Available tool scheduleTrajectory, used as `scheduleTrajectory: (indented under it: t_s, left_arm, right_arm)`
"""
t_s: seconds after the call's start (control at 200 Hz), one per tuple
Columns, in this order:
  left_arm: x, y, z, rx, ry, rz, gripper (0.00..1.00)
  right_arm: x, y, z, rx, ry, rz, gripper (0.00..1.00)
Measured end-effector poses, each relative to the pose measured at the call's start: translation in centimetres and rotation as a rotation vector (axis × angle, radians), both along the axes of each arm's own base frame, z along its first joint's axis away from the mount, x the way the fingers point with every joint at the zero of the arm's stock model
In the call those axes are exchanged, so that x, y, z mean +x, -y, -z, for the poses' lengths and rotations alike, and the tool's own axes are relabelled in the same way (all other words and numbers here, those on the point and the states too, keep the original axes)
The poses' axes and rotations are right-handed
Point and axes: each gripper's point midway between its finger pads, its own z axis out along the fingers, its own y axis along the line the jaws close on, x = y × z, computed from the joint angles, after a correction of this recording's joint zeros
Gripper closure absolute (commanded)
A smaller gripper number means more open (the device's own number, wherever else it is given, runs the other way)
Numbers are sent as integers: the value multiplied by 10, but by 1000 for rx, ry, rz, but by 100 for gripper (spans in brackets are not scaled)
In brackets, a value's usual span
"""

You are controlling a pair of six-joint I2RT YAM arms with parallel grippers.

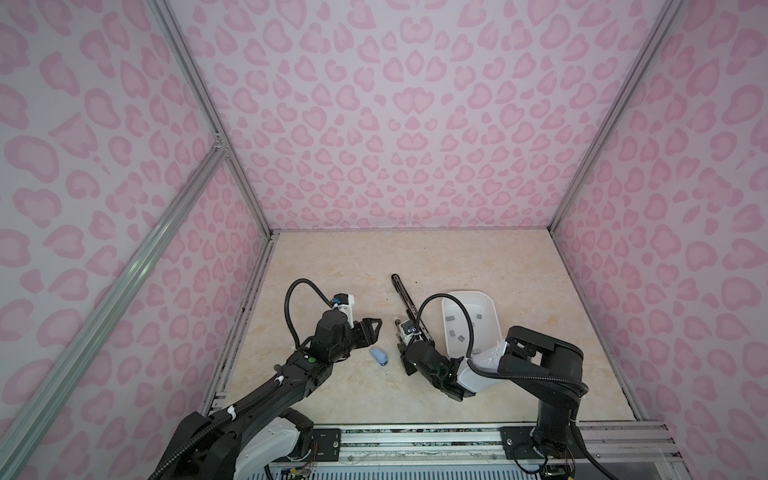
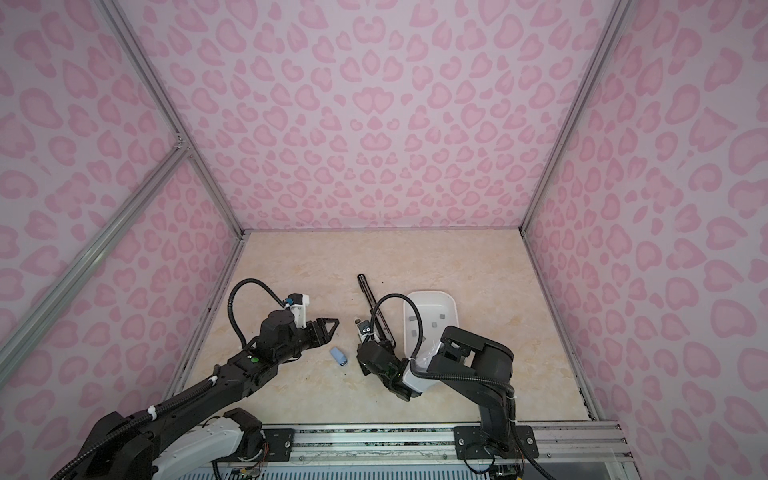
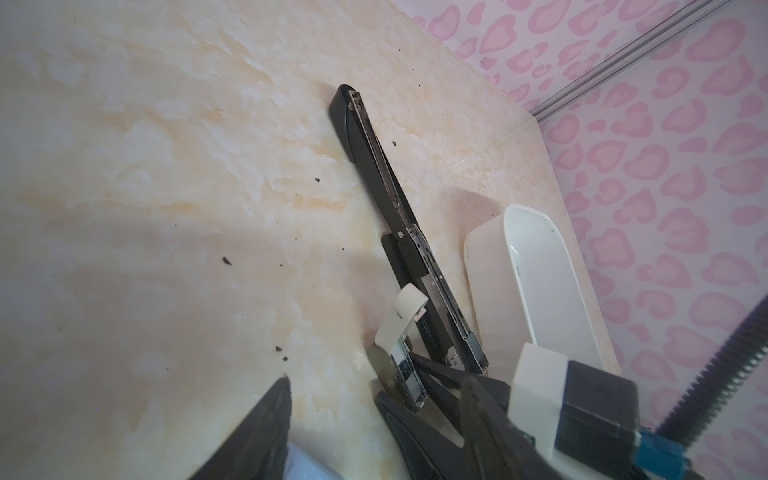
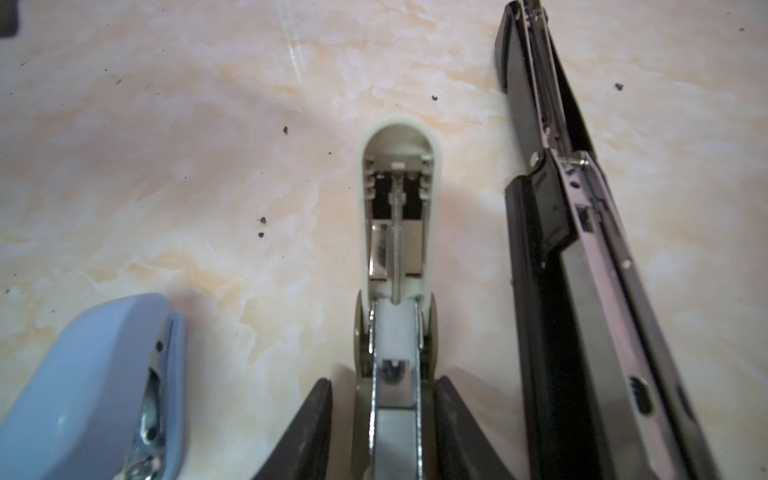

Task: Load the staples into the stapler
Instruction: 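Lift the left gripper off the stapler while the right gripper moves to the cream stapler, then press the cream stapler's top down closed with the left gripper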

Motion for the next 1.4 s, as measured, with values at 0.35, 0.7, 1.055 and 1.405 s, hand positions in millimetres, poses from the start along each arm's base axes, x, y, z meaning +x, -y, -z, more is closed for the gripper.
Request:
scheduleTrajectory:
  t_s: [0.35,0.7,1.055,1.405]
  left_arm:
    - [-4,-1,-5,-26,-5,11,30]
    - [8,-37,26,-39,-124,-99,30]
    - [8,-36,29,-40,-138,-94,30]
    - [27,-31,56,4,-214,-108,31]
  right_arm:
    - [-7,-10,-2,-15,19,-44,73]
    - [-16,-23,-2,-17,26,-99,75]
    - [-23,-23,-2,33,36,-134,75]
    - [-24,-23,-2,37,37,-139,75]
